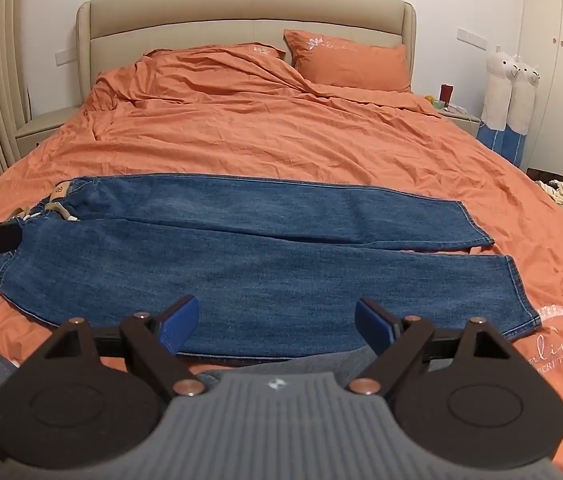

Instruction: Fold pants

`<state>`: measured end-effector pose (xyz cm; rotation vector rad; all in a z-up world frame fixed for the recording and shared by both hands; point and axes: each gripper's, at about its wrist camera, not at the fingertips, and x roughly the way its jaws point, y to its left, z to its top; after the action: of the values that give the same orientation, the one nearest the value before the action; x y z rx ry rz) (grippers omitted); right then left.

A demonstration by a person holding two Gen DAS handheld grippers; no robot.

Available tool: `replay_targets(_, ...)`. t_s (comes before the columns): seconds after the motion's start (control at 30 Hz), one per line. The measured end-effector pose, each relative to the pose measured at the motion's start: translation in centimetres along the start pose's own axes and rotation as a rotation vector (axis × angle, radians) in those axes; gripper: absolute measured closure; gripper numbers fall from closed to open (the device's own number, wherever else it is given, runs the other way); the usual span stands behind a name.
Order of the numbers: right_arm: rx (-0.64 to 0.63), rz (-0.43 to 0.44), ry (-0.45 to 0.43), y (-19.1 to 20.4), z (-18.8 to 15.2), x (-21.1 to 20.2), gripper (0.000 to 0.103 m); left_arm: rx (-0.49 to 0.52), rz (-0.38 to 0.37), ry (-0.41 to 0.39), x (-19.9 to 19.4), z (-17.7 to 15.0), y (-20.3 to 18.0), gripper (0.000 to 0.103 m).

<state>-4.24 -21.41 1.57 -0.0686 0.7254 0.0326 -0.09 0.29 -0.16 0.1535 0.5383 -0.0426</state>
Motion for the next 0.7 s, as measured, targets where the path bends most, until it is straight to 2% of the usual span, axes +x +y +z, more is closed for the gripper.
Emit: replay_targets(0.7,-0.031,0.032,0.014,2.2,-0.3,-0.1,0.021,0.022,-0.009,0.016,0.5,-0.6,-0.8,0.011)
